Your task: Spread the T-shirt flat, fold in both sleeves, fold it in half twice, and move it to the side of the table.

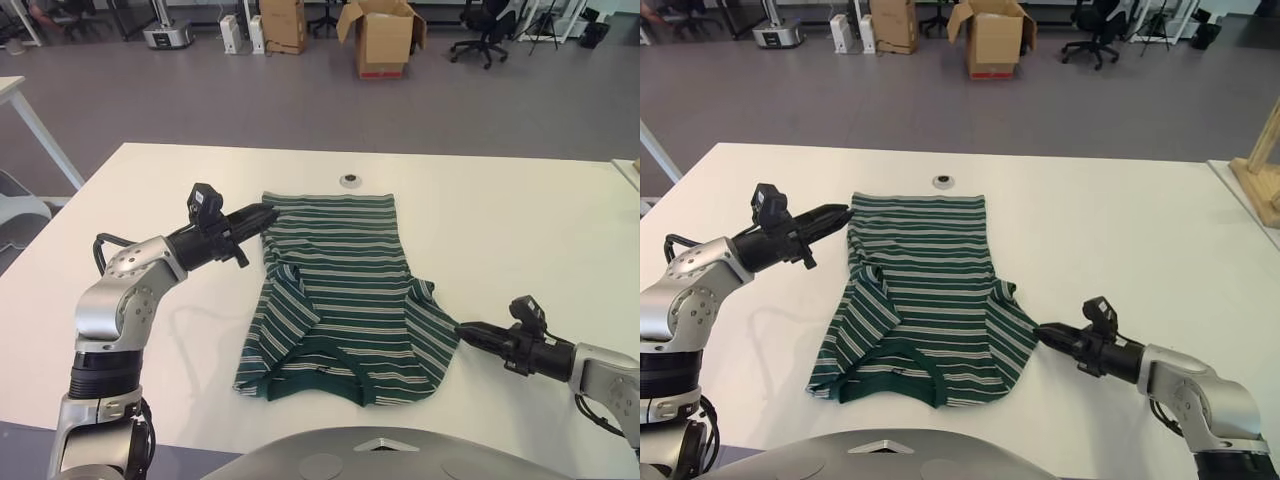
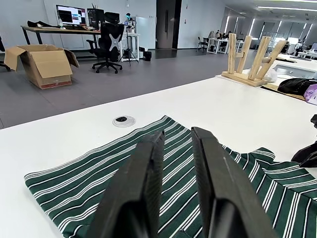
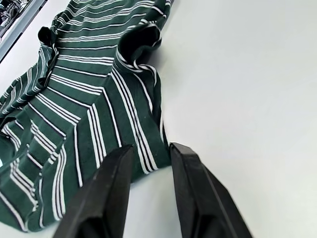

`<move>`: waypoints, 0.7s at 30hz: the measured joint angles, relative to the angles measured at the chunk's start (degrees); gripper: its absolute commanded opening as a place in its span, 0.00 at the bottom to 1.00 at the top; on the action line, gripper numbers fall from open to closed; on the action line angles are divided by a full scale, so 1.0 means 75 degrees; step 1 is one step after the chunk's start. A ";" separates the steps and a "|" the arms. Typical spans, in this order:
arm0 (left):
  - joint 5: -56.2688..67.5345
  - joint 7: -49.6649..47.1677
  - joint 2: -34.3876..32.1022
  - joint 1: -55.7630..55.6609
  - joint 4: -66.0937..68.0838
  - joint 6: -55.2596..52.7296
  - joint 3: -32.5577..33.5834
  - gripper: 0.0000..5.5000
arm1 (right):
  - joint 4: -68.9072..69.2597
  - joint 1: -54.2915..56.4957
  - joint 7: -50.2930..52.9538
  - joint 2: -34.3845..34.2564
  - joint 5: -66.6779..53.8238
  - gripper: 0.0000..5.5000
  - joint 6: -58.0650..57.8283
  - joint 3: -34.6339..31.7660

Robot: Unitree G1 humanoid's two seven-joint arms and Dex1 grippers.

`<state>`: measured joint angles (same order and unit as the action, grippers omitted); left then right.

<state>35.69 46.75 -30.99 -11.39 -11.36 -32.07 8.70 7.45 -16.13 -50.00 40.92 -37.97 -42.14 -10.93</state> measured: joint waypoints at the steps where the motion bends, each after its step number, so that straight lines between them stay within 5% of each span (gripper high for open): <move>1: 0.0000 -0.0001 0.0007 0.0000 0.0000 0.0010 0.0000 0.19 | -0.0086 0.0054 -0.0006 -0.0057 0.0036 0.20 0.0124 0.0077; 7: 0.0003 -0.0008 0.0050 0.0000 -0.0001 0.0042 -0.0002 0.19 | -0.0039 -0.0049 -0.0427 0.0061 0.0069 0.01 0.0243 0.0397; 21: -0.0048 -0.0082 0.0146 0.0166 -0.0002 0.0378 -0.0013 0.19 | 0.0078 0.0800 -0.0474 0.0367 -0.0586 0.01 -0.0486 -0.0540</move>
<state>35.33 46.14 -29.90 -10.14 -11.38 -29.23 8.60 8.03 -10.13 -53.56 43.67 -42.36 -45.79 -14.98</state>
